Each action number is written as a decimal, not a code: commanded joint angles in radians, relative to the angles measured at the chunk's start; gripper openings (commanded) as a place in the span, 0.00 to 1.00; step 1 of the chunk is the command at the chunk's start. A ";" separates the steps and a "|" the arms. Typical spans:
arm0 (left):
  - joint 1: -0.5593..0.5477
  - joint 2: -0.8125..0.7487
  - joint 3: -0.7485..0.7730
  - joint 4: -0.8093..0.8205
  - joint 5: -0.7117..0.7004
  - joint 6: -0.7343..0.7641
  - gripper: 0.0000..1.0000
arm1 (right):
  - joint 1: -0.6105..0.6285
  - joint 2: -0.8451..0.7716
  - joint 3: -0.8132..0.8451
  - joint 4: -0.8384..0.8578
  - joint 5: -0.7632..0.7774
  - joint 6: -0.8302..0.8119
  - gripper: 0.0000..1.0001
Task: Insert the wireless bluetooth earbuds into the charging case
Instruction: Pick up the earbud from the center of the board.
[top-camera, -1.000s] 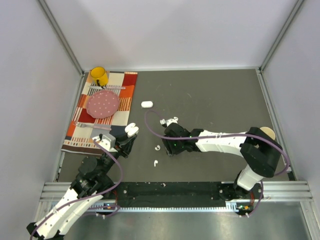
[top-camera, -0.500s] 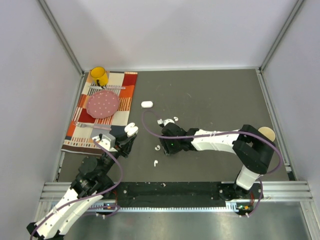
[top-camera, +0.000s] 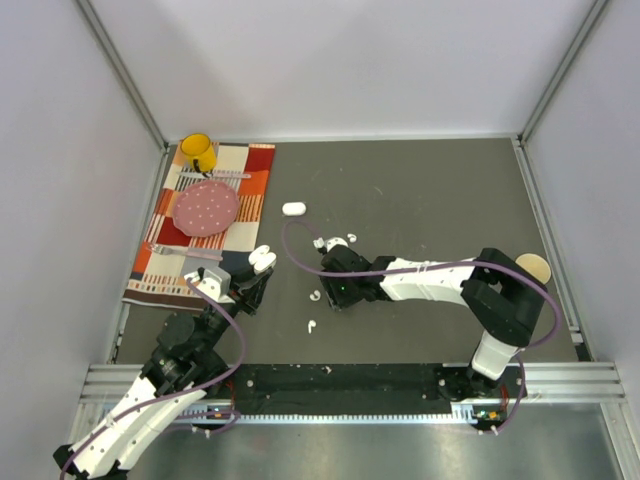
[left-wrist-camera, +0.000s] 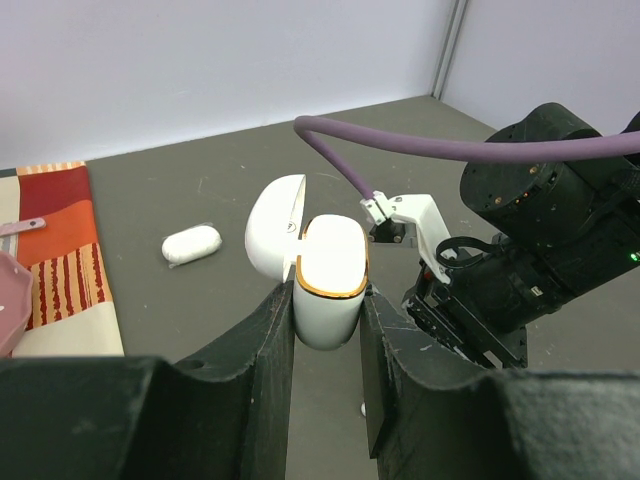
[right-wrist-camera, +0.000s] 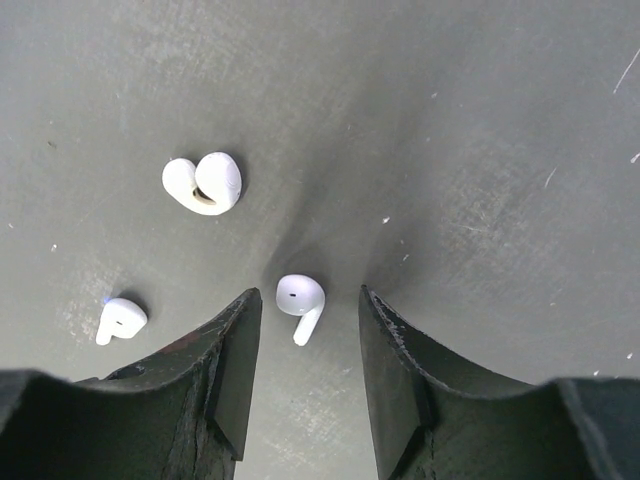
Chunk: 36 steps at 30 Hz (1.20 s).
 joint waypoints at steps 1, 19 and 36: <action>0.003 -0.168 0.004 0.033 -0.006 -0.001 0.00 | 0.012 0.019 0.036 0.021 0.006 0.007 0.42; 0.003 -0.168 -0.005 0.044 -0.005 -0.015 0.00 | 0.014 0.025 0.032 0.018 0.022 0.010 0.31; 0.003 -0.168 -0.007 0.044 -0.008 -0.018 0.00 | 0.014 0.039 0.056 -0.013 0.046 -0.023 0.35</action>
